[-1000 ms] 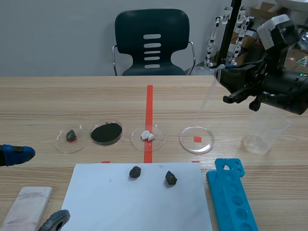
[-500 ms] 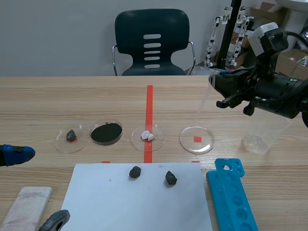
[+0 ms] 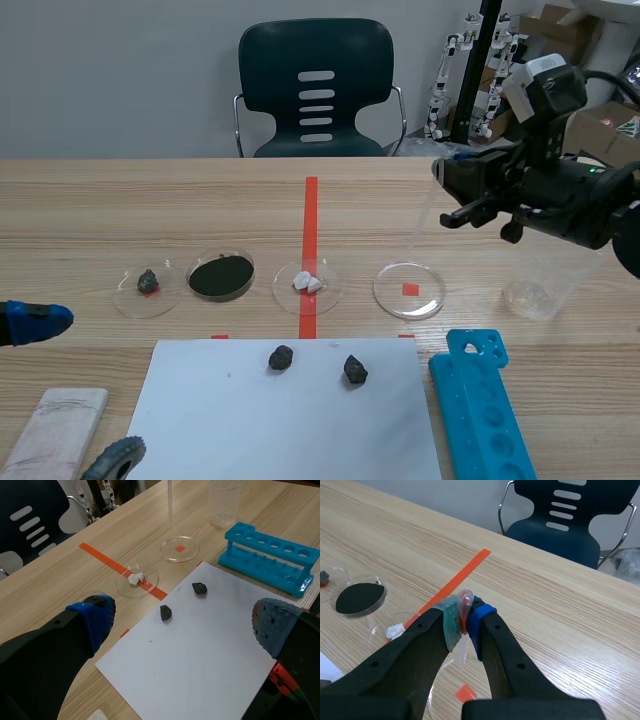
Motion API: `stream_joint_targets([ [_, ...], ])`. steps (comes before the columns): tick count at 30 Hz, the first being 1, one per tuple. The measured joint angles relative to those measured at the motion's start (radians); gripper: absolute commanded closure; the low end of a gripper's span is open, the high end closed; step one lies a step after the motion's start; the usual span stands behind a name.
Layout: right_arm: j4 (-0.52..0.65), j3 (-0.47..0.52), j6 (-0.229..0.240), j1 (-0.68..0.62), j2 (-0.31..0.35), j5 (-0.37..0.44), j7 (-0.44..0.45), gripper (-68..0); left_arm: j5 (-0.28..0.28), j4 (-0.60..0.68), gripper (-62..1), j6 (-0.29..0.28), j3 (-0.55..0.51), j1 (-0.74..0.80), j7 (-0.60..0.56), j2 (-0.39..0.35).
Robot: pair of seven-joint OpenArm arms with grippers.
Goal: Draw acid from the petri dish
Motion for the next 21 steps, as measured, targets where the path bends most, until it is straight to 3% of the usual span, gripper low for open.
stream_joint_targets([
  [10,-0.056,0.000,0.000,0.000,-0.051,-0.040,-0.015,-0.2,0.000,0.000,-57.2,0.000,0.000,0.000,0.000,0.000],
  [21,-0.092,0.000,0.001,0.000,-0.054,-0.063,-0.008,-0.2,0.000,0.000,-57.2,0.000,0.000,0.000,0.000,0.000],
])
